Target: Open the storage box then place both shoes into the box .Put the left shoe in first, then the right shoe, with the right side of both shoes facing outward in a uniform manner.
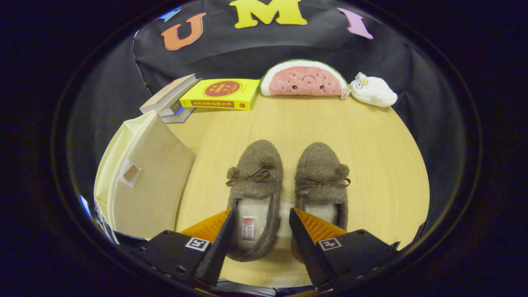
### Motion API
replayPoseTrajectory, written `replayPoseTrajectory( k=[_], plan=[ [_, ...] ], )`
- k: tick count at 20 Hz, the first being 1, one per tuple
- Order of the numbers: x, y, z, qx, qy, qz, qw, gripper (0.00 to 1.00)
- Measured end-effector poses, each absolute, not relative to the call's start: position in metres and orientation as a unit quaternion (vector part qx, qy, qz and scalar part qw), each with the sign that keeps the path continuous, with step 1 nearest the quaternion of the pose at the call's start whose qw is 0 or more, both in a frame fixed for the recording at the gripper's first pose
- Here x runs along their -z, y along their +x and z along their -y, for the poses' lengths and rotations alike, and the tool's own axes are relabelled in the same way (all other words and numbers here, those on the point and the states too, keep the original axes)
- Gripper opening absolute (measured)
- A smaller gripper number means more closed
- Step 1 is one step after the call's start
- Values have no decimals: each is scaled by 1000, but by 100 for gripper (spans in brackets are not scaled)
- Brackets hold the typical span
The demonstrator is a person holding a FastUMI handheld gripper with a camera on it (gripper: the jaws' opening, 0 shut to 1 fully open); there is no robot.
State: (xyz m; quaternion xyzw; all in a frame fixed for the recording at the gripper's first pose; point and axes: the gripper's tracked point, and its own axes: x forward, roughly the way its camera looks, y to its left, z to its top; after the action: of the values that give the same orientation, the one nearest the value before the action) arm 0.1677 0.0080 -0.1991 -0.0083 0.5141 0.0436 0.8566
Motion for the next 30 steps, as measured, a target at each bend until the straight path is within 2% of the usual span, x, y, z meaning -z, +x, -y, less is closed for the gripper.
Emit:
replayPoseTrajectory(
  k=[1, 4, 7, 8, 10, 17, 30],
  plan=[
    [207, 167, -6, -43, -10, -525, 850, 72],
    [226, 172, -7, -47, -5, -541, 840, 71],
    [229, 167, -1, -30, -1, -563, 826, 18],
    [226, 168, 1, -32, 2, -571, 820, 20],
    [227, 168, -1, -22, 13, -566, 824, 0],
    [192, 153, -14, -17, 54, -556, 829, 0],
    [44, 126, -120, -34, 70, -480, 874, 0]
  ],
)
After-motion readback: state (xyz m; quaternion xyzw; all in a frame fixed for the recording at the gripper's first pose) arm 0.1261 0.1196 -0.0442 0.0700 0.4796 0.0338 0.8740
